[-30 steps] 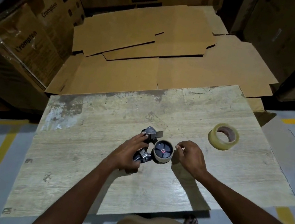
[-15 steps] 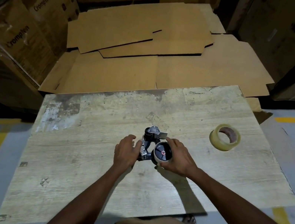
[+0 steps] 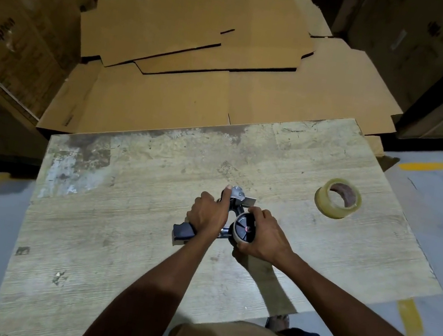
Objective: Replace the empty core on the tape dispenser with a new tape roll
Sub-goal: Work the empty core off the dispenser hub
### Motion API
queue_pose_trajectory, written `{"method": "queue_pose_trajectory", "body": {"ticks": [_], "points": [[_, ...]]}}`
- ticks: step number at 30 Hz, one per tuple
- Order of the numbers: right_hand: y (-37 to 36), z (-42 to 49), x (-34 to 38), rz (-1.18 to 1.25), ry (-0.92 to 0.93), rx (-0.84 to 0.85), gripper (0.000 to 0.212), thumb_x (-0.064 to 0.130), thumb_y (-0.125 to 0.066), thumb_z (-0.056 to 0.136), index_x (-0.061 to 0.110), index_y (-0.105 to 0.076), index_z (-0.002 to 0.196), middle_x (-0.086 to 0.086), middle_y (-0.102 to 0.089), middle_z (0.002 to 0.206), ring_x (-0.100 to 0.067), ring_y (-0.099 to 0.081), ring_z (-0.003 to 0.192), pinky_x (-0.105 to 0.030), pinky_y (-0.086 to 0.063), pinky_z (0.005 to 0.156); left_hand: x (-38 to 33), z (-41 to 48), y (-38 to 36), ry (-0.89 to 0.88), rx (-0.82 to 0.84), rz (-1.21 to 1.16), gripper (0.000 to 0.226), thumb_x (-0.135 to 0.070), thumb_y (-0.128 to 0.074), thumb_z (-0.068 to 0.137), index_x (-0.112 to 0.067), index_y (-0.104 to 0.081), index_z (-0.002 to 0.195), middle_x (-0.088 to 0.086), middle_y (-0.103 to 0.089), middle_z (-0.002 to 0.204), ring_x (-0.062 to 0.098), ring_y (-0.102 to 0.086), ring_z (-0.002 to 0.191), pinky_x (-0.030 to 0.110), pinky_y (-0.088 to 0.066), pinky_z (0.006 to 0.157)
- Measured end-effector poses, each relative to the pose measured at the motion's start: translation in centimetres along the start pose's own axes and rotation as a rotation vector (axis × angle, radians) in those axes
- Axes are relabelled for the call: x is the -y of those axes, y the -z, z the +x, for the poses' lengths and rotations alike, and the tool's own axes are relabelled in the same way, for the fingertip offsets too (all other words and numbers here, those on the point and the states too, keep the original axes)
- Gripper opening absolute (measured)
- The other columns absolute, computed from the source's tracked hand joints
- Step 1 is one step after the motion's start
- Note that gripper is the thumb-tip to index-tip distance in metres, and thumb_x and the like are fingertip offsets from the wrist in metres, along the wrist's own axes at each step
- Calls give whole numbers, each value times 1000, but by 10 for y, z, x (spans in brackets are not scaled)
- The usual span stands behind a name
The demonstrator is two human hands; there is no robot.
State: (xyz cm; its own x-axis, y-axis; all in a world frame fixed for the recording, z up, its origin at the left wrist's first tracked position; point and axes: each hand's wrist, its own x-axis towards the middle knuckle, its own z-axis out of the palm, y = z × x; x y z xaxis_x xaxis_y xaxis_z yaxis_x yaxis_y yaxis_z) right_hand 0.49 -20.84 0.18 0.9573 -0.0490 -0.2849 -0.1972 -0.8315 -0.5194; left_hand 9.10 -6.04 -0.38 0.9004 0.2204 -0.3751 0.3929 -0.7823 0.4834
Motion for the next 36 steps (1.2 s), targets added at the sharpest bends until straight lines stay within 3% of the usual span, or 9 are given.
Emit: {"method": "queue_pose_trajectory", "body": {"ticks": [3, 6, 9, 12, 15, 20, 26, 31, 36], "points": [[2, -1, 6, -7, -49, 15, 106, 62, -82, 60, 25, -36, 147, -8, -52, 123, -29, -54, 111, -38, -51, 85, -7, 3, 1, -6, 44, 5, 95, -97, -28, 78, -11, -67, 88, 6, -70, 86, 26, -64, 72, 33, -49, 60], [2, 1, 10, -58, -81, 12, 109, 64, -84, 61, 25, -36, 150, -8, -52, 123, -28, -52, 113, -37, -51, 83, -9, 6, -1, -15, 50, 17, 93, -97, -32, 79, -11, -67, 75, 5, -68, 76, 25, -62, 67, 30, -41, 54], [5, 4, 11, -81, -54, 20, 97, 58, -83, 66, 23, -42, 147, -8, -55, 117, -29, -57, 108, -35, -52, 82, -5, 6, -6, -20, 11, 71, 97, -99, -28, 78, -11, -68, 72, 5, -69, 76, 24, -62, 68, 32, -42, 59], [13, 7, 10, -85, -63, 46, 98, 55, -86, 63, 24, -44, 145, -8, -55, 118, -28, -58, 106, -35, -52, 83, -4, 1, -10, 55, -28, 182, 108, -102, -19, 75, -10, -75, 83, 11, -73, 92, 30, -65, 87, 45, -40, 85], [16, 6, 11, -106, -78, 85, 102, 51, -89, 57, 24, -43, 143, -9, -52, 119, -29, -56, 105, -39, -55, 81, -6, -7, -12, 138, 31, 162, 119, -104, -10, 71, -8, -76, 96, 13, -73, 101, 33, -66, 96, 49, -42, 96], [17, 11, 15, -173, -81, 94, 93, 52, -83, 66, 22, -40, 142, -14, -50, 119, -34, -58, 105, -40, -55, 82, -10, -13, -10, 194, 67, 35, 120, -104, -7, 66, -11, -75, 100, 11, -74, 103, 32, -68, 90, 45, -57, 83], [20, 16, 17, -180, -84, 127, 91, 46, -87, 63, 21, -42, 138, -14, -50, 119, -36, -59, 104, -40, -52, 84, -24, -21, -9, 250, 64, 27, 117, -104, -17, 67, -11, -73, 110, 12, -72, 114, 34, -67, 101, 46, -53, 89], [21, 16, 13, -173, -66, 94, 80, 43, -85, 58, 22, -50, 127, -11, -57, 109, -32, -63, 95, -33, -43, 72, -29, -25, -9, 252, -20, 17, 95, -97, -37, 77, -9, -68, 90, 13, -73, 103, 33, -69, 95, 35, -45, 70], [25, 15, 7, -162, -32, 98, 83, 49, -83, 49, 27, -55, 125, -7, -62, 99, -28, -65, 84, -31, -49, 68, -32, -25, -13, 274, -86, -45, 90, -97, -47, 73, -10, -67, 84, 12, -72, 98, 32, -68, 99, 35, -46, 73]]}}
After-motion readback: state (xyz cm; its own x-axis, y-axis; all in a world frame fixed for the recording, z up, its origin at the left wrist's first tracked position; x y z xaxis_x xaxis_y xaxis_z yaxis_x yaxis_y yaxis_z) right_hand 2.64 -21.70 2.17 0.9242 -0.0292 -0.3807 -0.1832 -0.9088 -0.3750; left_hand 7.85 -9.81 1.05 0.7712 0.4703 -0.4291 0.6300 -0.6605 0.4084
